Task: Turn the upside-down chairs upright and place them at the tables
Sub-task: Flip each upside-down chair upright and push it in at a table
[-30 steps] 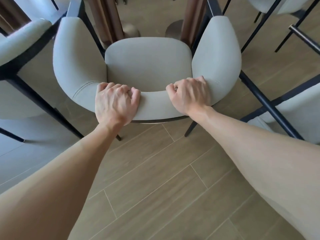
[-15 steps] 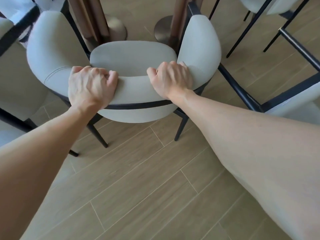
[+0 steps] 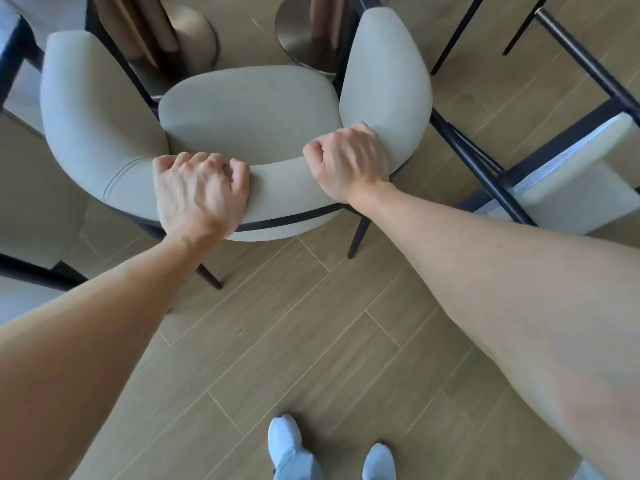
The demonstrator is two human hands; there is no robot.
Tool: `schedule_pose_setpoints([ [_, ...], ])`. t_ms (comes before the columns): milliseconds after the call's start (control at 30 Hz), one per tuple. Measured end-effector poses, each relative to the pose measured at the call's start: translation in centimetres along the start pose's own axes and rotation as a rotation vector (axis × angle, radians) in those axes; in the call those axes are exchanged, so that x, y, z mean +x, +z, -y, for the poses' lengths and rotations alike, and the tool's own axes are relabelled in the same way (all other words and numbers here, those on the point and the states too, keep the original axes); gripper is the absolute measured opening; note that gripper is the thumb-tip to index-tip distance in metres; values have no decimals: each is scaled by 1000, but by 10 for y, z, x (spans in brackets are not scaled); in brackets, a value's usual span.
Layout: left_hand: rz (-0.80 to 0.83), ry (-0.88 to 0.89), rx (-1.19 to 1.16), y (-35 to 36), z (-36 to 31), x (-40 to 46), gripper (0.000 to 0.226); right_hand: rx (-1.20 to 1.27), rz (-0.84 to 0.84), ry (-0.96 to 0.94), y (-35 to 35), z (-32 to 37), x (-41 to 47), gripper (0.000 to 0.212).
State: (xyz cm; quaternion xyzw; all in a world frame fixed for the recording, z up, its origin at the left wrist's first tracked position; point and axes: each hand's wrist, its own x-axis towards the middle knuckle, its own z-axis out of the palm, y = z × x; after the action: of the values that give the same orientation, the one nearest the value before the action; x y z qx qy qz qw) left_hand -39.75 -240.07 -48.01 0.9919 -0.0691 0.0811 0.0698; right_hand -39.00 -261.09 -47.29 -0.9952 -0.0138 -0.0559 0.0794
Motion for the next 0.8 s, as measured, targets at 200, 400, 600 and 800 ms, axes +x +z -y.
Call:
schedule_pose_setpoints([
  [200,135,3,-26,-9,2,2,52,-63,131,78,-11,10,-3,52],
  [400,481,-170,-468,-72,-19,9,60,367,443,70,-76,-10,-34,58],
  [600,462,-349,-1041,-151,-156,14,45,975,247,416,-196,-88,-66,50],
  [800,331,-252,-1375,-238,-333,2,43,1331,-78,485,-336,-196,-105,33],
])
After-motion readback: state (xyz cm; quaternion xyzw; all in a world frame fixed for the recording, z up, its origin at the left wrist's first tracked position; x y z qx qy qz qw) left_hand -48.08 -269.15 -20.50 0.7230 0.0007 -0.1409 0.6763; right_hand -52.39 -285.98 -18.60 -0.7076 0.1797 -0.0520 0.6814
